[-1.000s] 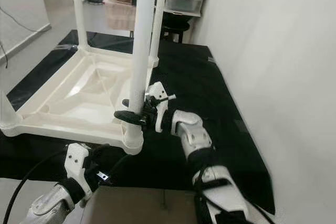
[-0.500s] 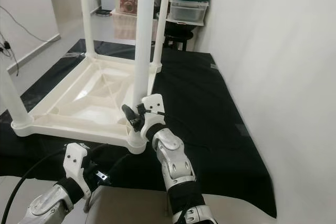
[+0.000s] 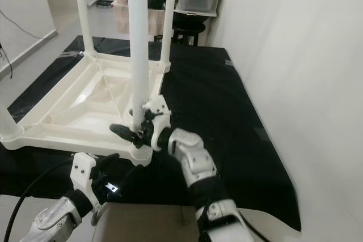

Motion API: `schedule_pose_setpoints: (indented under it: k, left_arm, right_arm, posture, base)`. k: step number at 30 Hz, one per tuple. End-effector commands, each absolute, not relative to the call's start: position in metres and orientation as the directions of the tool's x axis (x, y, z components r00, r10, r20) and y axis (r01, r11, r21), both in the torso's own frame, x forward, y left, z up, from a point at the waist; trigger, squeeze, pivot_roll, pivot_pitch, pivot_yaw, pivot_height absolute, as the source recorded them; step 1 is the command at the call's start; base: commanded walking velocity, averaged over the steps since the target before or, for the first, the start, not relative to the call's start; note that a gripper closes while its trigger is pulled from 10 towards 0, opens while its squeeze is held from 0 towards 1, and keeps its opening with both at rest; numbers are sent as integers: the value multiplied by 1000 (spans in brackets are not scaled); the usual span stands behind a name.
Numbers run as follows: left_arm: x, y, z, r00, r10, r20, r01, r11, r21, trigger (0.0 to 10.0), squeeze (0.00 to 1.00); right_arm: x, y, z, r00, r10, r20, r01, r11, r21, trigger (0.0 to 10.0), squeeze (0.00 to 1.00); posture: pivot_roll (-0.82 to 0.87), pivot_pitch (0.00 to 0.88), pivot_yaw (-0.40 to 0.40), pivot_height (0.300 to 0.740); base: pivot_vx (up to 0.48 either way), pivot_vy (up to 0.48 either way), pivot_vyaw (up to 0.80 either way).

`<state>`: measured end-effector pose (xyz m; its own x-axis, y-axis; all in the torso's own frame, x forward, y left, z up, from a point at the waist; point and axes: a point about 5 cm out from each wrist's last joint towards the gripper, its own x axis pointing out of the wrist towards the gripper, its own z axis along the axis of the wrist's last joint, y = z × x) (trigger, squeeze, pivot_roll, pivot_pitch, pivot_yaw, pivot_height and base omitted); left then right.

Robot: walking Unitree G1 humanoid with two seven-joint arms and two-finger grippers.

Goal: Building children table

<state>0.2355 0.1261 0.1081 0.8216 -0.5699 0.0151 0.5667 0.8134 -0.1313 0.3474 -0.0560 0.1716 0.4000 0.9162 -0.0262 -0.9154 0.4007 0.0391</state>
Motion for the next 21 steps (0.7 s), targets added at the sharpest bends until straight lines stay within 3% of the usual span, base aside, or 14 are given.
schedule_pose_setpoints:
  k: [1,4,5,6,16,21]
  left_arm:
    - [235,126,104,820,-573,-4,568,813,-128,10000,0]
    - [235,125,104,820,-572,-5,567,814,-126,10000,0]
    - [235,125,103,820,-572,-5,567,814,-124,10000,0]
    - [235,125,103,820,-572,-5,568,814,-121,10000,0]
    - [233,124,105,820,-573,8,570,814,-113,10000,0]
    - [231,124,106,820,-572,13,570,814,-116,10000,0]
  right_arm:
    - [348,-56,175,302,953,-34,-953,303,22,10000,0]
    - [351,-60,177,263,963,-53,-964,265,17,10000,0]
    - [352,-62,177,253,966,-60,-967,255,24,7333,0]
    - [354,-64,177,244,968,-60,-969,246,35,157,0]
    - [356,-76,172,321,946,-43,-946,323,39,0,0]
    - [343,-67,167,377,926,-5,-925,376,53,0,0]
  posture:
    - [77,0,-116,740]
    - [79,0,-116,740]
    - [82,0,-118,740]
    - [82,0,-119,740]
    - [71,0,-117,740]
    - [67,0,-119,740]
  base:
    - [0,0,0]
    - [0,0,0]
    - [0,0,0]
    - [0,0,0]
    - [0,0,0]
    - [0,0,0]
